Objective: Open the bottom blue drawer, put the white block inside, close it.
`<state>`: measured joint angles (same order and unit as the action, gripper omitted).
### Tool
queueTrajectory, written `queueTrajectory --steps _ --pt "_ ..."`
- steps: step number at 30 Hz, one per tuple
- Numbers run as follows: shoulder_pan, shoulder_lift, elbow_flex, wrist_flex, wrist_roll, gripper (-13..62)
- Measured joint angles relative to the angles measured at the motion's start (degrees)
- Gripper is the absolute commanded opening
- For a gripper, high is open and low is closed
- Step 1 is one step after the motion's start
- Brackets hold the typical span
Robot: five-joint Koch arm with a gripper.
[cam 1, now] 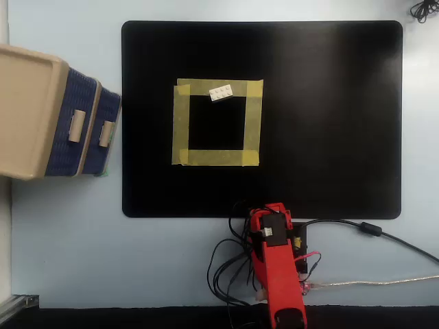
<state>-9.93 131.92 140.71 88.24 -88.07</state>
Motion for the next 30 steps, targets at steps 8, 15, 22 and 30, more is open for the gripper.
queueTrajectory --steps 8,15,22,30 --pt "0.7 0.1 -4.3 3.9 -0.1 34.0" --pt "0.4 -1.0 -43.4 16.1 -3.6 33.6" --pt "-32.8 -21.5 -56.3 4.6 -43.7 33.6" --pt "-42.4 -37.2 -39.6 -57.3 -74.7 33.5"
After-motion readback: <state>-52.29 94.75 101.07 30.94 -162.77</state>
